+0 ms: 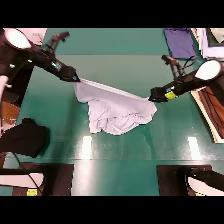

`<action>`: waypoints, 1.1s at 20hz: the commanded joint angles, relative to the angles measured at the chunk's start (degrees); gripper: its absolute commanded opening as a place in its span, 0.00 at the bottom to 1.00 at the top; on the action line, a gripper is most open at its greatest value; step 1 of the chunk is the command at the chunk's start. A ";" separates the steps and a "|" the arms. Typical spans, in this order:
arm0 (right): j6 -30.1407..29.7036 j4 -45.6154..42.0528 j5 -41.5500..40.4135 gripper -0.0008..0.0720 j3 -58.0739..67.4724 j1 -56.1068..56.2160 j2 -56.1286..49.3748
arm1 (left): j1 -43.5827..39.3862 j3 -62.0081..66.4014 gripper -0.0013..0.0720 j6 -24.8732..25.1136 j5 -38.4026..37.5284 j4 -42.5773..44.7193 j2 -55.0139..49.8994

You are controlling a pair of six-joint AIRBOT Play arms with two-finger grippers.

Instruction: Fold the shirts.

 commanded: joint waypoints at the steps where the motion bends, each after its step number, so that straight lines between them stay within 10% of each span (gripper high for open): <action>1: -0.11 0.35 -4.46 0.03 -2.16 0.04 -3.82 | -0.02 -2.51 0.82 -1.79 7.45 0.44 -5.73; 8: -0.13 0.31 -7.34 0.09 -2.14 -2.67 -3.21 | 3.67 2.64 0.85 -3.32 -1.95 0.55 -3.19; 10: -0.13 0.28 -6.73 0.66 -1.68 -4.44 -2.86 | 2.99 -1.09 0.85 -4.52 -2.82 0.13 -1.20; 22: -0.11 0.15 -4.20 0.65 3.41 -9.60 0.59 | -14.69 -29.07 0.85 -4.57 12.15 0.11 3.17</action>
